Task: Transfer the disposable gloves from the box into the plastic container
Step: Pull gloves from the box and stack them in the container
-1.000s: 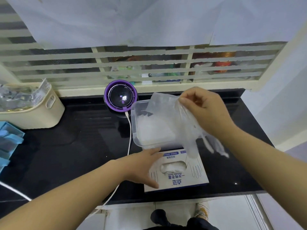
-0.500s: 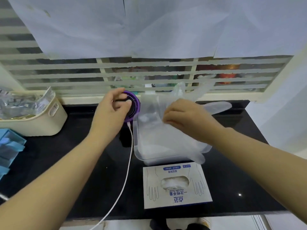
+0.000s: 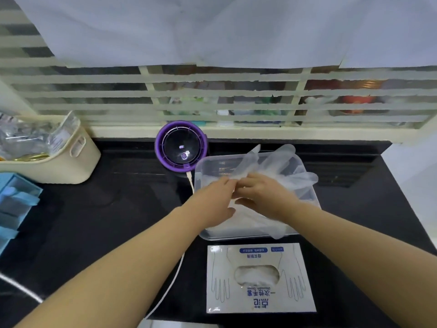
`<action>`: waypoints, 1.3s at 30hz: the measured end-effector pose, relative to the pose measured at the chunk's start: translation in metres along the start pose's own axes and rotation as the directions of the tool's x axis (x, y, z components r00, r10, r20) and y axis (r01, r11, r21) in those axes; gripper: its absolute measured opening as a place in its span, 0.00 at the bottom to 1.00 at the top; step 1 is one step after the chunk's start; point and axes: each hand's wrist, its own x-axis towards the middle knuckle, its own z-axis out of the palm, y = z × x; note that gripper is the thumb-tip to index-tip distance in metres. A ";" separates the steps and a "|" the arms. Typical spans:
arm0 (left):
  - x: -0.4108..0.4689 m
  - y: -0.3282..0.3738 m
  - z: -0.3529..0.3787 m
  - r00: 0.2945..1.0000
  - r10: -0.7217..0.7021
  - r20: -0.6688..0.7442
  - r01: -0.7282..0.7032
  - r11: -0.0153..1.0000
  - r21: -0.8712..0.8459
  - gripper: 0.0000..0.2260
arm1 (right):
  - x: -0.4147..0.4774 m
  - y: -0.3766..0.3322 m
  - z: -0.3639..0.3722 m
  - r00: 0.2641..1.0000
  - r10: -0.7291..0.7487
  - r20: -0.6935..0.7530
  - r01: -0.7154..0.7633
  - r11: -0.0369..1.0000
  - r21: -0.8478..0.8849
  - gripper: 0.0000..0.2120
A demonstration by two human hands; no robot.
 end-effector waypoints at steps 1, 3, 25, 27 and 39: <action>0.004 0.000 0.002 1.000 -0.002 0.013 0.001 1.000 0.015 0.21 | -0.001 0.001 0.001 1.000 0.008 0.011 -0.008 1.000 0.013 0.11; 0.015 0.002 0.006 0.998 -0.004 0.058 0.000 0.997 0.077 0.23 | -0.006 0.002 -0.002 0.998 0.064 0.029 -0.065 0.997 0.031 0.13; 0.039 -0.005 0.033 0.942 -0.192 0.276 -0.110 0.600 0.792 0.30 | 0.007 0.017 0.005 0.442 0.559 0.702 -0.214 0.825 -0.522 0.14; 0.039 -0.006 0.033 0.940 -0.191 0.282 -0.114 0.604 0.789 0.32 | 0.007 0.018 0.010 0.415 0.558 0.718 -0.237 0.829 -0.507 0.15; 0.039 -0.003 0.032 0.943 -0.148 0.297 -0.165 0.569 0.805 0.27 | -0.005 -0.002 -0.110 0.520 0.617 0.590 -0.519 0.777 -0.355 0.09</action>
